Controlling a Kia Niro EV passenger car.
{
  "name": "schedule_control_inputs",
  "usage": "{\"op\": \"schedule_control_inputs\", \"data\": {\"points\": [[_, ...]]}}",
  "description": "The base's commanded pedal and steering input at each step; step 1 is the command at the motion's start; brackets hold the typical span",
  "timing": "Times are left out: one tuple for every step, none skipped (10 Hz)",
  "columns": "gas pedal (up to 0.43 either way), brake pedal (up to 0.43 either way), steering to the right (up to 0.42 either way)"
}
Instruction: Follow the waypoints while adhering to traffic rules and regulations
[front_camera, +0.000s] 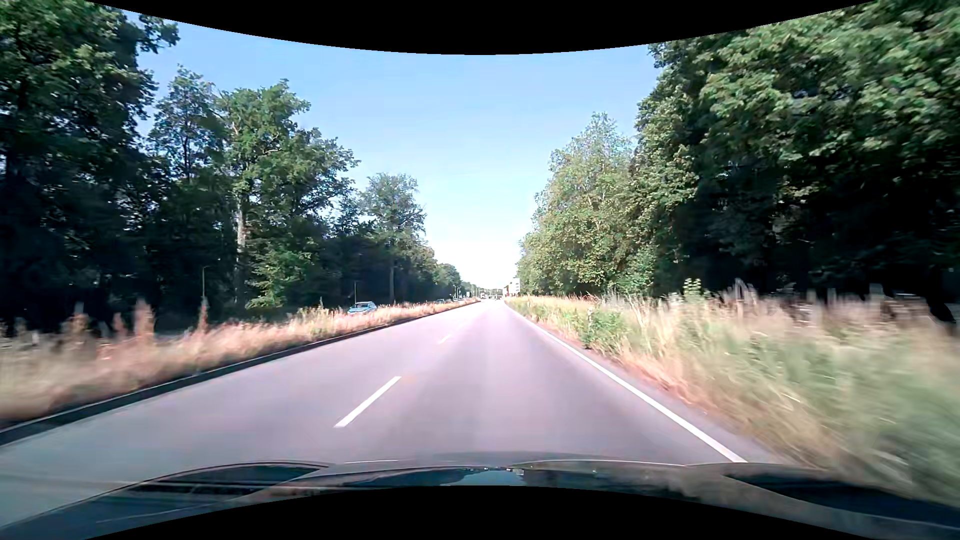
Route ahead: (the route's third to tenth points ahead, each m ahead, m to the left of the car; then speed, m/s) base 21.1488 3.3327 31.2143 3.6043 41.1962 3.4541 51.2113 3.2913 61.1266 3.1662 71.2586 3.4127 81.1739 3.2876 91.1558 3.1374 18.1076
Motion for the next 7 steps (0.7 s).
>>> {"op": "schedule_control_inputs", "data": {"points": [[0.138, 0.000, -0.001], [0.138, 0.000, -0.001], [0.138, 0.000, -0.001], [0.138, 0.000, -0.001], [0.138, 0.000, -0.001], [0.138, 0.000, -0.001], [0.138, 0.000, -0.001]]}}
